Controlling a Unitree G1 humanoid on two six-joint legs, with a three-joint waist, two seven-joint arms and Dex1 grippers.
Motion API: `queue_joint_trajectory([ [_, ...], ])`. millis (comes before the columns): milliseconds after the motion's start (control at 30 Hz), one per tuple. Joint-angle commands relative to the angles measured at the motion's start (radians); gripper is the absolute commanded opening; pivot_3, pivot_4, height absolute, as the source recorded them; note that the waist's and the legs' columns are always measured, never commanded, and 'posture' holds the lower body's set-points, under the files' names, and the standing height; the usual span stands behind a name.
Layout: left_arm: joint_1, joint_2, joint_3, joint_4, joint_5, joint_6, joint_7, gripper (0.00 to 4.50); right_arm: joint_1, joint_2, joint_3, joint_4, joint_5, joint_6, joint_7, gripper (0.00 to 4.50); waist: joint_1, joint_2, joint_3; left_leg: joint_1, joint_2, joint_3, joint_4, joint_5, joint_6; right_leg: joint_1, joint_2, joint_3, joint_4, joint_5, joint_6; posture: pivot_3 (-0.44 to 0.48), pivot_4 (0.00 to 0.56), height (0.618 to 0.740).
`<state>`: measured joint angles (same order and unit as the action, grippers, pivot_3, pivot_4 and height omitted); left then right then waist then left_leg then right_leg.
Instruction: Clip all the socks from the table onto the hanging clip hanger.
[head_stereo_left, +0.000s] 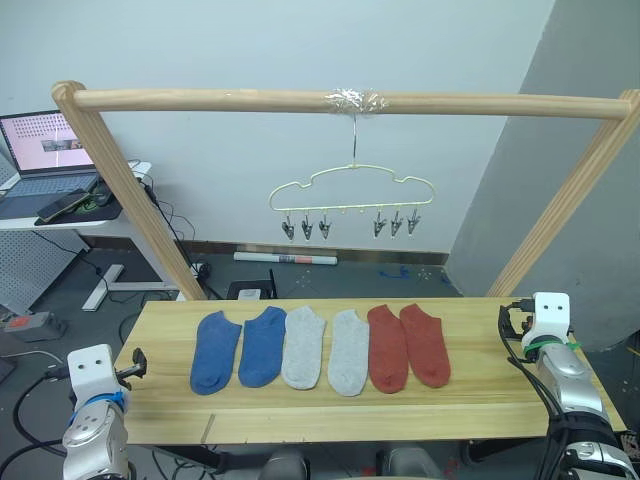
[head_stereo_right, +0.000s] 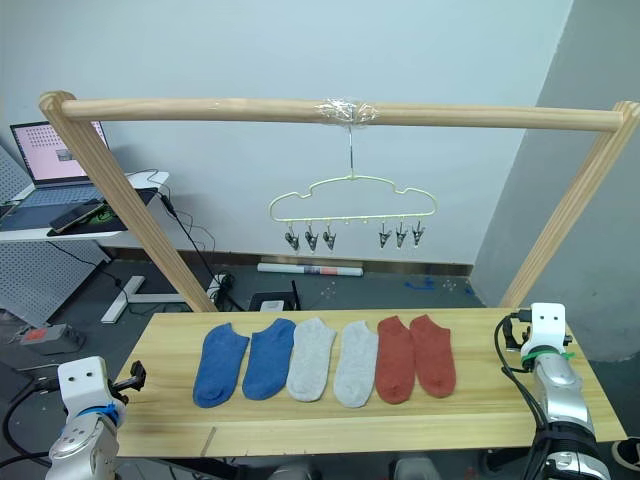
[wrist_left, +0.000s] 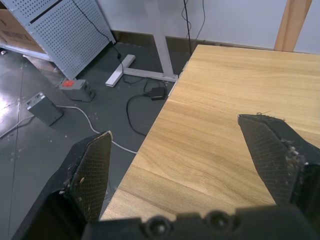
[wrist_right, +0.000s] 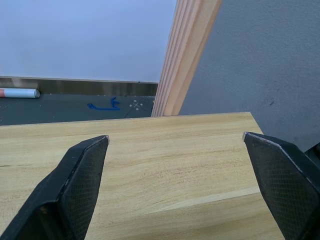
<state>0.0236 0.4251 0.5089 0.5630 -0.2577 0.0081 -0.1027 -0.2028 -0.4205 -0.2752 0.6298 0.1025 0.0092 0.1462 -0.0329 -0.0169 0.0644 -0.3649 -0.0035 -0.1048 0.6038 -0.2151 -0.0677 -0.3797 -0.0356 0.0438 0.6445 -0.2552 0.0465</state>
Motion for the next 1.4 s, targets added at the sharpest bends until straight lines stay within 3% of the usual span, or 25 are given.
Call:
queue_joint_trajectory([
  [33, -0.009, 0.028, 0.023, -0.016, -0.004, -0.018, 0.002, 4.48, -0.02, -0.003, -0.017, -0.042, 0.021, -0.005, 0.004, 4.5, 0.0, 0.0, 0.0, 0.0, 0.0, 0.0, 0.0, 0.0, 0.0, 0.0, 0.0, 0.0, 0.0, 0.0, 0.0, 0.026, 0.0, 0.74],
  [300, 0.02, 0.016, 0.016, -0.09, -0.013, -0.048, -0.023, 4.48, -0.033, -0.007, -0.014, -0.048, 0.05, 0.017, 0.039, 4.5, 0.001, 0.0, 0.0, 0.0, 0.0, 0.0, 0.0, 0.0, 0.0, 0.0, 0.0, 0.0, 0.0, 0.0, 0.0, 0.029, 0.0, 0.74],
  [533, 0.098, -0.065, -0.014, -0.366, -0.04, -0.007, -0.029, 4.48, -0.036, -0.036, -0.011, -0.096, 0.052, 0.014, 0.085, 4.5, 0.0, 0.0, 0.0, 0.0, 0.0, 0.0, 0.0, 0.0, 0.0, 0.0, 0.0, 0.0, 0.0, 0.0, 0.0, 0.015, 0.0, 0.74],
  [700, 0.154, -0.135, -0.123, -0.656, -0.033, 0.062, -0.047, 4.48, -0.047, -0.063, 0.006, -0.139, 0.059, 0.03, 0.173, 4.5, 0.001, 0.0, 0.0, 0.0, 0.0, 0.0, 0.001, 0.0, 0.0, 0.001, 0.0, 0.001, 0.0, 0.0, 0.0, 0.002, 0.0, 0.74],
  [833, 0.121, -0.151, -0.232, -0.751, -0.011, 0.085, -0.085, 4.48, -0.051, -0.069, 0.043, -0.222, 0.08, 0.06, 0.286, 4.5, -0.001, 0.001, 0.0, 0.0, 0.0, 0.0, 0.003, 0.0, 0.0, 0.002, 0.0, 0.001, 0.0, 0.0, 0.0, -0.014, 0.011, 0.74],
  [933, 0.071, -0.169, -0.274, -0.757, -0.026, 0.09, -0.106, 3.95, -0.052, -0.061, 0.082, -0.331, 0.111, 0.113, 0.361, 4.5, -0.003, 0.001, 0.001, 0.0, 0.0, 0.001, 0.004, 0.0, 0.0, 0.002, 0.0, 0.001, 0.0, 0.0, 0.0, -0.021, 0.009, 0.74],
  [1100, -0.029, -0.202, -0.329, -0.73, -0.019, 0.114, -0.115, 2.46, -0.084, -0.034, 0.17, -0.493, 0.164, 0.208, 0.466, 4.5, -0.016, 0.001, 0.001, 0.0, 0.0, 0.001, 0.003, 0.0, 0.0, 0.001, 0.001, 0.001, 0.0, 0.0, 0.0, -0.058, 0.009, 0.74],
  [1400, -0.169, -0.224, -0.369, -0.653, -0.018, 0.135, -0.15, 2.46, -0.172, 0.031, 0.268, -0.712, 0.229, 0.356, 0.498, 4.5, -0.027, 0.0, 0.01, 0.0, 0.0, -0.001, 0.003, 0.0, 0.0, 0.001, 0.002, 0.0, 0.0, 0.0, 0.001, -0.073, 0.051, 0.74],
])
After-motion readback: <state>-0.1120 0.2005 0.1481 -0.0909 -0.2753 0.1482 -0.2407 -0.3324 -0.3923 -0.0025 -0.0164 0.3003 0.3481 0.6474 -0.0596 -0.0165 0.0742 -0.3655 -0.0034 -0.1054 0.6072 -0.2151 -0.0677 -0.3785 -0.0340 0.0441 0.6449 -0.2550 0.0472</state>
